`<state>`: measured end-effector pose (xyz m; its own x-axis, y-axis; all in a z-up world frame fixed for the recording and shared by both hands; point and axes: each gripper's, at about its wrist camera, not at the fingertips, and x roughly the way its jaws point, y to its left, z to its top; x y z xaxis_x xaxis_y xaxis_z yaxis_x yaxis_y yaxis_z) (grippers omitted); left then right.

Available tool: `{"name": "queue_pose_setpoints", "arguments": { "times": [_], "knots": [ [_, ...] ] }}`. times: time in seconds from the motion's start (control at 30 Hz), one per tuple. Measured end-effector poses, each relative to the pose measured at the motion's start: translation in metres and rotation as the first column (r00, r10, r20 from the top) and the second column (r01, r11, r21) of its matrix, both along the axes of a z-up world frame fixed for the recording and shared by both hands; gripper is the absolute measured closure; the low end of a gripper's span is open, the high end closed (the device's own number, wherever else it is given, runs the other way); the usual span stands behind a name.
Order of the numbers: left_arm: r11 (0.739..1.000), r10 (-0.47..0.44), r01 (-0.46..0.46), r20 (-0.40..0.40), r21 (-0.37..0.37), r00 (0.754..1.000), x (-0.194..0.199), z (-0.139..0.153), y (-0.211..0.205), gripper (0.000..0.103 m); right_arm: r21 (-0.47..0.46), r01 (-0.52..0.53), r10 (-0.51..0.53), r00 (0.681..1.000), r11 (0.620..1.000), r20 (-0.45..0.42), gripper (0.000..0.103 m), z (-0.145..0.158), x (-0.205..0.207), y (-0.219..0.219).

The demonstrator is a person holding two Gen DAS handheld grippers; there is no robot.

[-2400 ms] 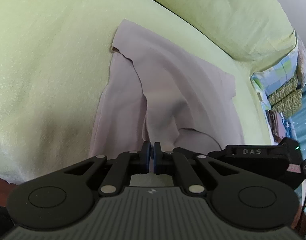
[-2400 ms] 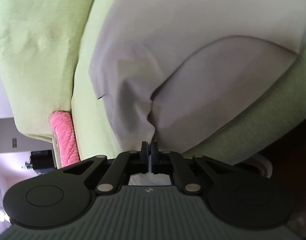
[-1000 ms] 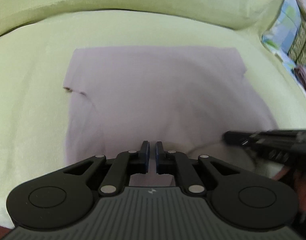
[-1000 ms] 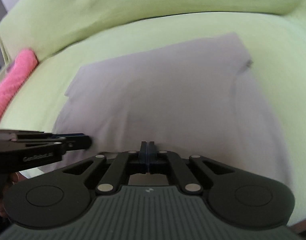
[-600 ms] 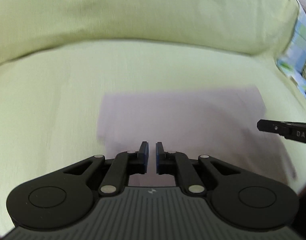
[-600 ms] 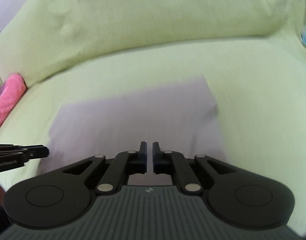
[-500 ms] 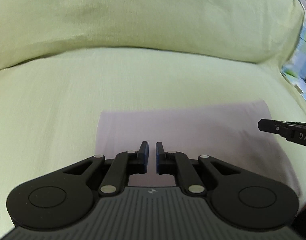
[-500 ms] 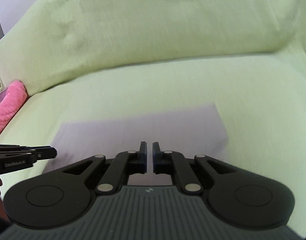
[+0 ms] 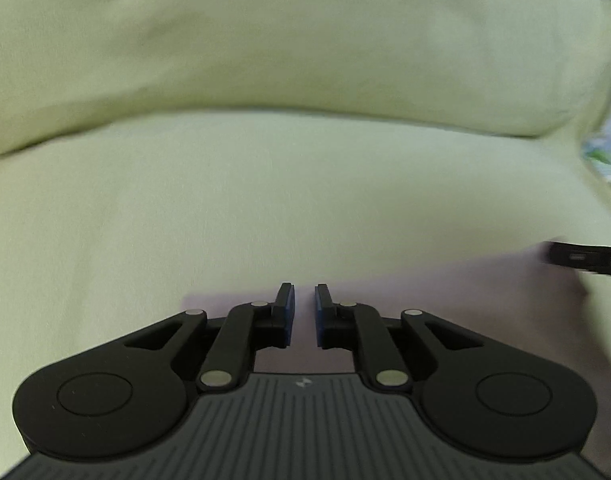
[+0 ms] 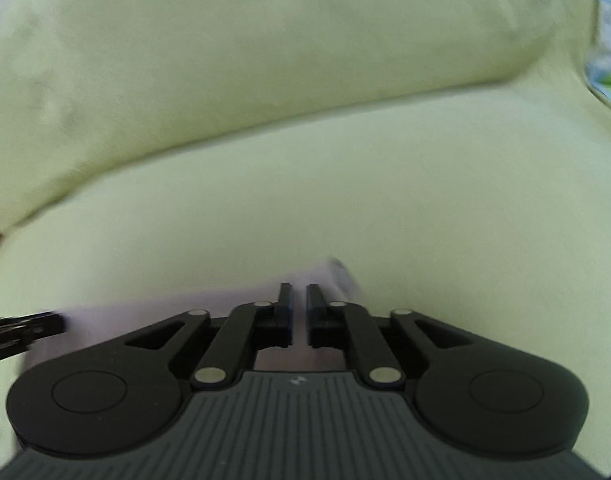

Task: Fold clothes

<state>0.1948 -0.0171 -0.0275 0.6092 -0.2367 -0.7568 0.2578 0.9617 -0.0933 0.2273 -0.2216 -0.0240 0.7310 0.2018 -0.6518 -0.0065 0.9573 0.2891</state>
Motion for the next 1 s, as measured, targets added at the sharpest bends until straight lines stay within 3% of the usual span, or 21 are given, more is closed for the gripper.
{"name": "queue_pose_setpoints", "arguments": {
  "times": [0.2,0.27,0.43,0.5,0.63,0.7,0.73,0.83,0.87,0.93,1.0],
  "knots": [
    [0.995,-0.095,0.096,-0.032,0.030,0.995,0.008,-0.020,-0.041,0.086,-0.026,-0.130,0.129,0.991,0.991,-0.022,0.095,-0.022,0.021,0.027],
    [0.995,-0.089,0.090,-0.017,0.035,0.996,0.014,-0.022,-0.038,0.078,-0.067,-0.081,0.080,0.996,0.994,-0.031,0.103,-0.029,0.027,0.015],
    [0.998,0.002,-0.003,0.012,0.058,1.000,0.016,-0.007,-0.011,0.084,-0.071,0.043,-0.044,0.999,0.997,-0.017,0.099,-0.021,0.020,-0.030],
    [1.000,-0.002,0.002,0.016,0.019,1.000,0.006,0.000,-0.005,0.084,-0.042,0.029,-0.029,1.000,0.999,0.004,0.099,-0.017,0.014,-0.035],
    [0.997,-0.020,0.019,0.010,0.080,1.000,-0.006,-0.013,-0.007,0.084,-0.055,-0.078,0.079,0.997,0.995,0.005,0.099,-0.021,0.013,-0.019],
    [0.995,-0.007,0.006,0.005,0.096,1.000,-0.005,-0.023,-0.001,0.075,-0.076,-0.057,0.055,0.998,0.996,-0.020,0.099,-0.032,0.024,-0.019],
    [0.995,0.004,-0.004,0.006,0.100,1.000,-0.003,-0.028,0.004,0.074,-0.088,-0.016,0.013,0.999,0.996,-0.035,0.103,-0.035,0.029,-0.025],
    [0.994,0.065,-0.066,0.012,0.086,0.998,0.008,-0.024,0.021,0.079,-0.054,0.043,-0.045,0.998,0.998,-0.044,0.101,-0.034,0.036,-0.045],
    [0.993,0.076,-0.077,0.015,0.085,0.997,0.009,-0.021,0.023,0.082,-0.076,0.048,-0.051,0.998,0.996,-0.039,0.095,-0.029,0.032,-0.048],
    [0.995,0.075,-0.078,0.045,0.067,0.996,0.006,-0.010,0.026,0.082,-0.063,0.033,-0.034,0.999,0.997,-0.013,0.093,-0.021,0.024,-0.050],
    [0.991,0.071,-0.077,0.064,0.106,0.995,0.000,-0.004,0.023,0.081,-0.035,-0.010,0.010,1.000,0.999,0.015,0.092,-0.015,0.014,-0.045]
  ]
}}
